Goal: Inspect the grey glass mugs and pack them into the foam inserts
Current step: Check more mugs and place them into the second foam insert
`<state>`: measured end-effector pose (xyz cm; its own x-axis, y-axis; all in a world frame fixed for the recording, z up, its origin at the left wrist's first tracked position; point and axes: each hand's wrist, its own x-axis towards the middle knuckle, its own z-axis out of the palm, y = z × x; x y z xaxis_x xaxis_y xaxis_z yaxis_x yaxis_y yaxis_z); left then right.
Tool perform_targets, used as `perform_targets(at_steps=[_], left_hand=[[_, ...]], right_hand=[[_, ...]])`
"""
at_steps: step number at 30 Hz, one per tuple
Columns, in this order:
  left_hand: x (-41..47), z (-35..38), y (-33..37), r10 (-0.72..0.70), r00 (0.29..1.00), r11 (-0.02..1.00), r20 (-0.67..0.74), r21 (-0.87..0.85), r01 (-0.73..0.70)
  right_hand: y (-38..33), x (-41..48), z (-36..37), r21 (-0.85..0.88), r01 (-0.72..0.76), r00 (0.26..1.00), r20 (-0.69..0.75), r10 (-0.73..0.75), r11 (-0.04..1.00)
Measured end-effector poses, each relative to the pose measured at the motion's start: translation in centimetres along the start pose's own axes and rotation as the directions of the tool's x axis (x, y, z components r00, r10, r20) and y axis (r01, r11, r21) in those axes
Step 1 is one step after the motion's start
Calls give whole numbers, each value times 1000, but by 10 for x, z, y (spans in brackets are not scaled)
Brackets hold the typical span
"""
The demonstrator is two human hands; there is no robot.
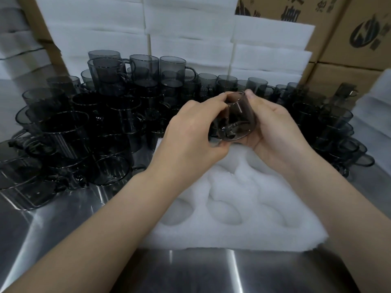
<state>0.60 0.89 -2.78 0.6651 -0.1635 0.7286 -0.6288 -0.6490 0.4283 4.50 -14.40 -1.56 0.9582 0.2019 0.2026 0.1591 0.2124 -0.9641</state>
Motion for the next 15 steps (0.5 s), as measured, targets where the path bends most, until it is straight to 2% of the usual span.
perform_targets(at_steps=[3,5,8,11,15], left_hand=[[1,-2,0,-47,998,995,30,-86,50],[1,-3,0,-44,997,993,71,-104,51],[1,-1,-1,-8,991,995,137,-100,22],[0,1,-1,-54,992,991,116,-113,67],[0,2,-1,-48,994,993,102,-103,59]], right_hand=[[1,3,1,130,-130,983,149,111,983],[3,3,1,154,-152,974,191,121,976],[6,2,-1,43,-46,990,132,40,998],[6,-3,1,-45,66,993,100,-61,997],[6,-3,1,-41,82,995,58,-80,996]])
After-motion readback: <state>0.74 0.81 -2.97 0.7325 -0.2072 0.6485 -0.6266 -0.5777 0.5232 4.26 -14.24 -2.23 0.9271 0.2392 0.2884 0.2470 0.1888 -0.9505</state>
